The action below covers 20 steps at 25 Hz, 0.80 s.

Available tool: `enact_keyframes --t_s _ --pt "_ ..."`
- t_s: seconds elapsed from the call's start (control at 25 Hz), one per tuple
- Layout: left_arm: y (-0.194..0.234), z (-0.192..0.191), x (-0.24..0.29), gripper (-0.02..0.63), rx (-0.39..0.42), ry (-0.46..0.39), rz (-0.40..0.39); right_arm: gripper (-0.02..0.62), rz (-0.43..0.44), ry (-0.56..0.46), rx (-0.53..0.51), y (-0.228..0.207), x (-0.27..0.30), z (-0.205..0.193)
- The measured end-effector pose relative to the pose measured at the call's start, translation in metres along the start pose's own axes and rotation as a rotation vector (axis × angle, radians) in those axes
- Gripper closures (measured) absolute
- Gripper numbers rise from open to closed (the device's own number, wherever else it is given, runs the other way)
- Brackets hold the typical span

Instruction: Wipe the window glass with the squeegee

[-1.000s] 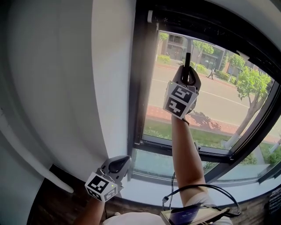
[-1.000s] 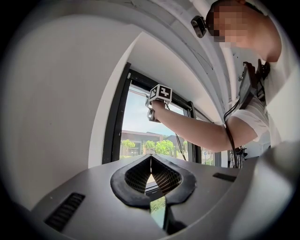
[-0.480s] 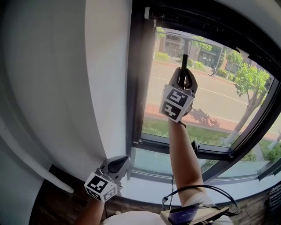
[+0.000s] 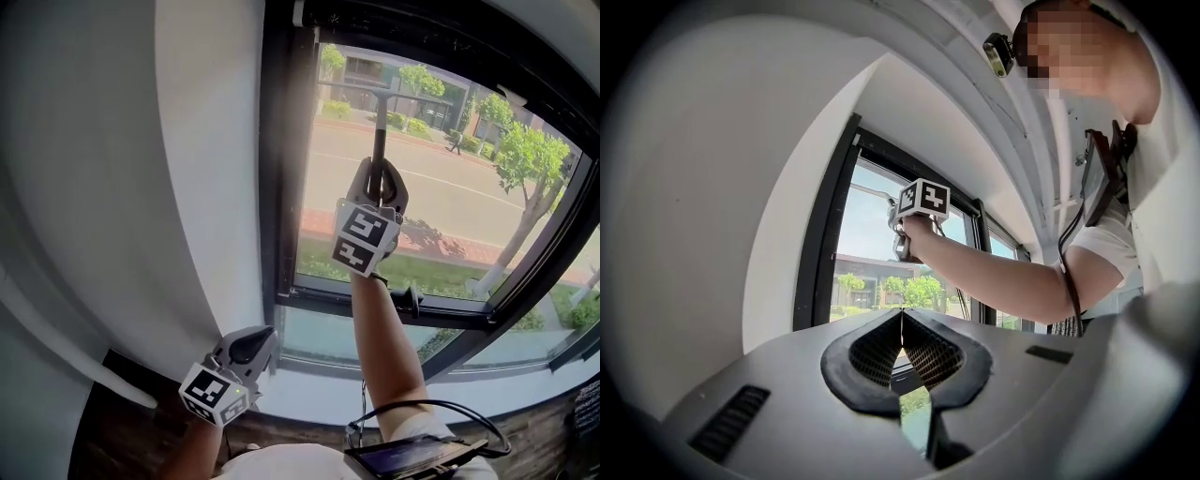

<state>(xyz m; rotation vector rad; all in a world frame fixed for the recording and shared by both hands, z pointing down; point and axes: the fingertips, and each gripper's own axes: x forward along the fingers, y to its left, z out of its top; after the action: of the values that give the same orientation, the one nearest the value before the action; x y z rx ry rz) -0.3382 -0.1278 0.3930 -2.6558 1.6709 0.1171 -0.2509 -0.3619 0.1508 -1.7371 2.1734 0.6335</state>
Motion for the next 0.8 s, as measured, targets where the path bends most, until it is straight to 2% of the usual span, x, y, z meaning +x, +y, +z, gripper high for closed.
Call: enact_keyframes --t_s 0.8 --pt "0.001 -0.010 -0.007 0.589 -0.012 0.025 0.011 0.497 0.020 0.089 -0.016 0.010 -0.047 -0.067"
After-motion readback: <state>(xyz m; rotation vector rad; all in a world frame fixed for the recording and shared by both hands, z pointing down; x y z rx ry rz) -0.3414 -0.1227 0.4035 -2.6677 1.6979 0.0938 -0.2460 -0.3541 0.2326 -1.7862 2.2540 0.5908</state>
